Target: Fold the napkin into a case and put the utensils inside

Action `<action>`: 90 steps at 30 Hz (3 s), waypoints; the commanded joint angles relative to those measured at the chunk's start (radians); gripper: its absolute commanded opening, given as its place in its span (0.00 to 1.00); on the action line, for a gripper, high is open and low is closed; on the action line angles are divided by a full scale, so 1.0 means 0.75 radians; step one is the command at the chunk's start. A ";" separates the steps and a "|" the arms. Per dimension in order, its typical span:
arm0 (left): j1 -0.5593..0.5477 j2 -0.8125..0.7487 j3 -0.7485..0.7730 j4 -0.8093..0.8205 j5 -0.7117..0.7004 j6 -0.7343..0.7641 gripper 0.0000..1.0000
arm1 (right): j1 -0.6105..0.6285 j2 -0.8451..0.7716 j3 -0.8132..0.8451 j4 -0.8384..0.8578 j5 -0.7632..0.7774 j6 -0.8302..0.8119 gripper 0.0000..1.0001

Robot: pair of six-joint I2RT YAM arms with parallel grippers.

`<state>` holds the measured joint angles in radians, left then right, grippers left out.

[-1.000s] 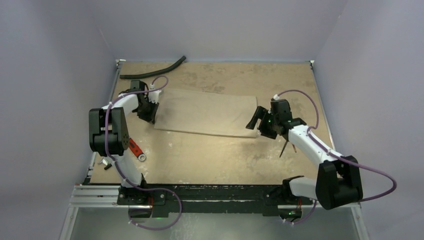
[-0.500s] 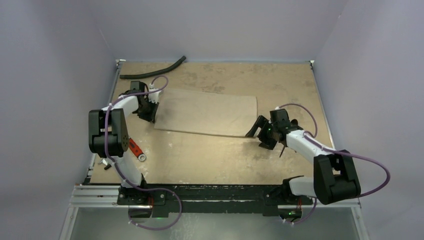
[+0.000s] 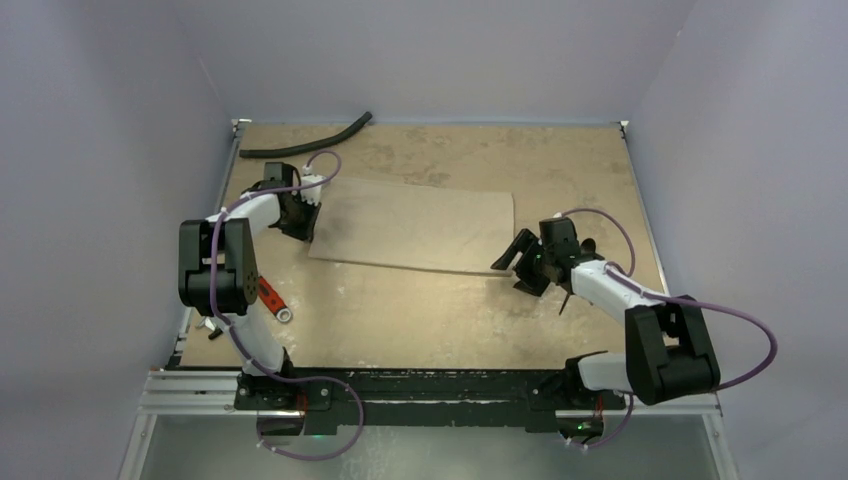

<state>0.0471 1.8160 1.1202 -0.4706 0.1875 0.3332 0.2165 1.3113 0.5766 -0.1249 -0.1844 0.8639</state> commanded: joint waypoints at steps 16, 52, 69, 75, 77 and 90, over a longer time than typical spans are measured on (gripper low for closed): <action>-0.052 0.100 -0.100 0.029 0.016 0.019 0.12 | -0.018 0.083 0.114 0.029 0.198 0.050 0.12; -0.063 -0.003 -0.002 -0.090 0.100 0.004 0.09 | 0.178 0.239 0.591 -0.212 0.400 -0.294 0.12; -0.010 0.059 -0.230 0.166 0.287 -0.039 0.00 | 0.687 0.862 1.304 -0.224 0.148 -0.398 0.15; -0.001 0.072 -0.224 0.160 0.288 -0.017 0.00 | 0.741 1.024 1.514 -0.201 0.079 -0.401 0.13; 0.000 0.079 -0.220 0.159 0.279 -0.011 0.00 | 0.743 1.062 1.559 -0.203 0.078 -0.396 0.09; 0.012 0.085 -0.205 0.124 0.280 0.003 0.00 | 0.777 0.827 1.301 -0.413 0.705 -0.426 0.74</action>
<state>0.0532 1.7954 1.0096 -0.2584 0.4404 0.3168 0.7868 2.0129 1.6363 -0.4221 0.1936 0.5522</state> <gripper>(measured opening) 0.003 0.736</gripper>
